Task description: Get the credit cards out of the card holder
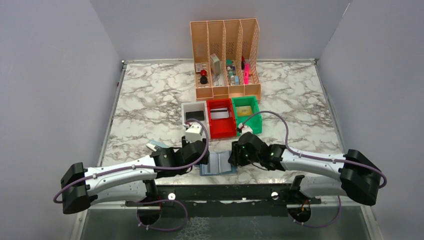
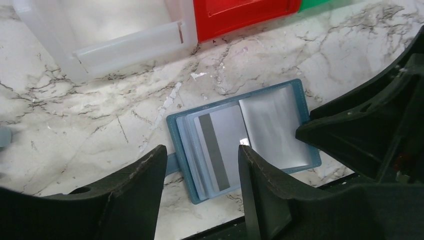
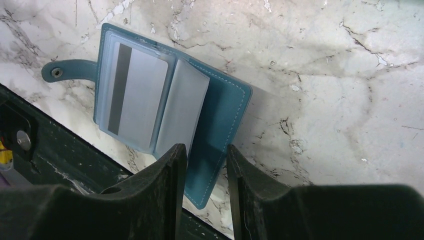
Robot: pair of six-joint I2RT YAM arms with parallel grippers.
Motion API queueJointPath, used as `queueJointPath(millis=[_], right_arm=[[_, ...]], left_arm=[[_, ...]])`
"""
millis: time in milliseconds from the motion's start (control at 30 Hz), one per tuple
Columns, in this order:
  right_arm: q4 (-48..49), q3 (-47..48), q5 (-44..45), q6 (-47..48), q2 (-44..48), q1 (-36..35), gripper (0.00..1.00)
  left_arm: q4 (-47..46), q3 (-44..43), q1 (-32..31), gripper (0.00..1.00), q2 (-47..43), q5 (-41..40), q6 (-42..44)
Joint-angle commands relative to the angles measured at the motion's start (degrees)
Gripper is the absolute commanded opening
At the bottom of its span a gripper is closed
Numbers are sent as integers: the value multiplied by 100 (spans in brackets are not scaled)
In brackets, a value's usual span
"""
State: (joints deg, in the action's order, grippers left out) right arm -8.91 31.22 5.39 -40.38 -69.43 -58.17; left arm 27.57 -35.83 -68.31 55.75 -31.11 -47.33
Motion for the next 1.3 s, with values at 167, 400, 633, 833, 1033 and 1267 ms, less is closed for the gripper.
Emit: queueJointPath(millis=[167, 400, 633, 833, 1033, 1267], right_arm=[[65, 0, 28, -108, -12, -36, 40], [-159, -161, 435, -285, -3, -36, 40], [-163, -172, 423, -291, -136, -40, 38], [-77, -185, 370, -316, -164, -37, 33], [-50, -299, 462, -487, -188, -42, 33], [304, -625, 538, -903, 294, -36, 32]], left_arm=[[-923, -62, 1, 52, 170, 1255, 729], [-1667, 441, 2, 46, 828, 1703, 548], [-2182, 518, 4, 42, 1354, 1863, 539], [-2508, 200, 2, 42, 1606, 1972, 714], [-2859, 2, 1, 40, 2023, 2329, 956], [-3046, 128, 1, 13, 2737, 2379, 660]])
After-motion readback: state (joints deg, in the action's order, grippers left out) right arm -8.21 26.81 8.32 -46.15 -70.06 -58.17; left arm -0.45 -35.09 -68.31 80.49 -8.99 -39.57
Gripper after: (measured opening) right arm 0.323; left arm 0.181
